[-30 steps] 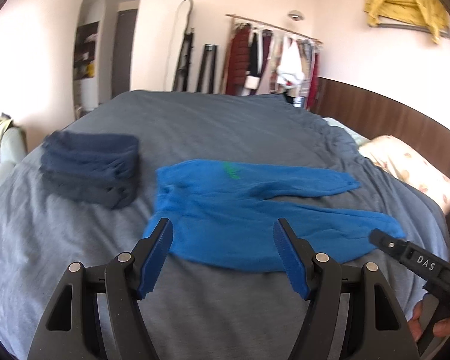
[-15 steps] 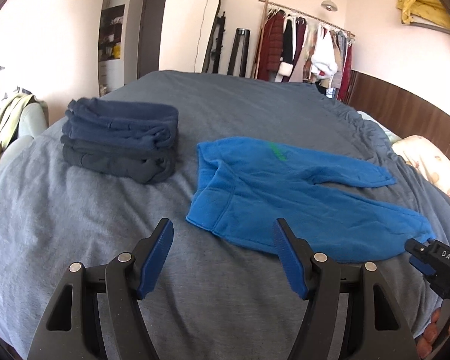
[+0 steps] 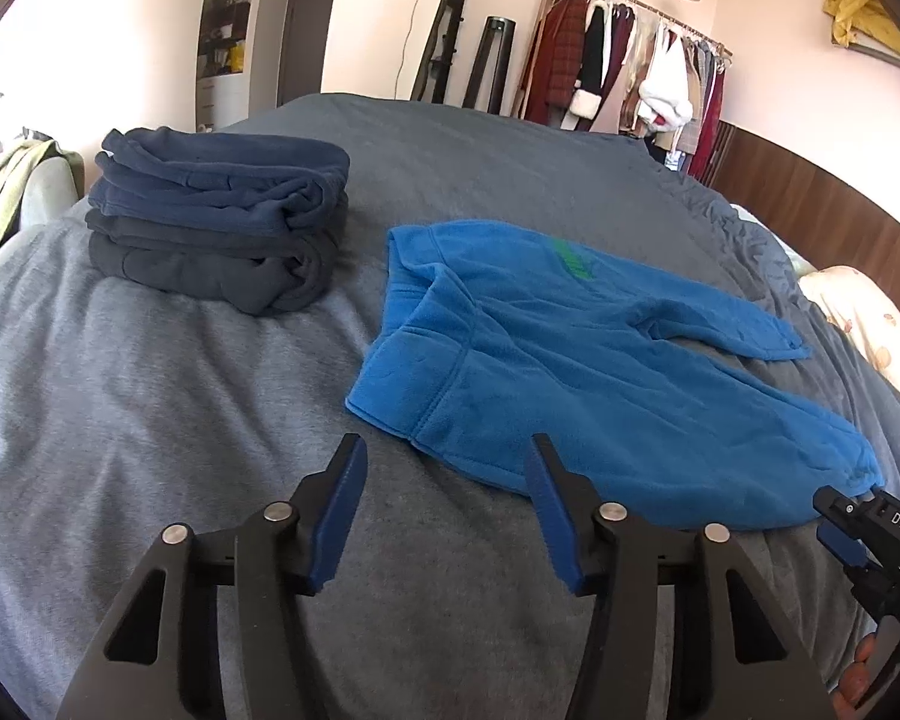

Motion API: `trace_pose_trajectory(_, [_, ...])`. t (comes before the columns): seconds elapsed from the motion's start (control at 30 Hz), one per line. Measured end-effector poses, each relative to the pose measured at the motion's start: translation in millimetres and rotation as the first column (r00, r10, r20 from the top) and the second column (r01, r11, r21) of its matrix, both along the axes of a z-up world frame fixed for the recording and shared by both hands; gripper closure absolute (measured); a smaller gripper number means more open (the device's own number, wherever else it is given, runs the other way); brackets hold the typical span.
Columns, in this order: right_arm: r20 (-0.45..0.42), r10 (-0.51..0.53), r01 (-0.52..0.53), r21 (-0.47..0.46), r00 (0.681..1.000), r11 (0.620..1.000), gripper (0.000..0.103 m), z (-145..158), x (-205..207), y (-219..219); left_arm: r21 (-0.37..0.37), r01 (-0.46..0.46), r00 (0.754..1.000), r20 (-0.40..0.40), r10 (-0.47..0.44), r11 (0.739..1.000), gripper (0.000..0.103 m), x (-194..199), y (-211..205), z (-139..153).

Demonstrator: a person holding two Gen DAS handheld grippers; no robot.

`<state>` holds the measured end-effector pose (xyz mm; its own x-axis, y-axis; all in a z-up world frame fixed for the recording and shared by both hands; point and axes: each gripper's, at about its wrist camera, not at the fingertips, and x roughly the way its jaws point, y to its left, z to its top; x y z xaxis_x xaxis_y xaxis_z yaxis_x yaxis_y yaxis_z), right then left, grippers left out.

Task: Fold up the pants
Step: 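Open both grippers and lift them back from the stacked legs, then grasp the waistband of the stacked sweatpants with both grippers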

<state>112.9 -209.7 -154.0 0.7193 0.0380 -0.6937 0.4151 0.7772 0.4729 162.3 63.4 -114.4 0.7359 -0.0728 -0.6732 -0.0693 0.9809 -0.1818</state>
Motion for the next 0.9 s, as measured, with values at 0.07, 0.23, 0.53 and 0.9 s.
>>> trace_pose_trajectory(0.07, [-0.013, -0.015, 0.015, 0.011, 1.0, 1.0, 0.063, -5, 4, -4, -0.008, 0.005, 1.0, -0.008, -0.005, 1.0, 0.055, 6, -2, -3])
trace_pose_trajectory(0.23, [-0.039, -0.028, 0.03, 0.035, 0.999, 0.999, 0.063, -16, 14, -7, -0.049, -0.011, 0.999, -0.051, 0.009, 0.999, 0.059, 22, -3, -15])
trace_pose_trajectory(0.53, [-0.068, -0.038, 0.041, 0.043, 0.997, 0.998, 0.063, -27, 28, -5, -0.08, -0.077, 0.991, -0.119, 0.068, 0.994, 0.06, 45, 1, -34])
trace_pose_trajectory(0.9, [-0.094, -0.04, 0.042, 0.015, 0.995, 0.999, 0.063, -36, 34, -9, -0.094, -0.103, 0.981, -0.172, 0.085, 0.99, 0.06, 53, 0, -48])
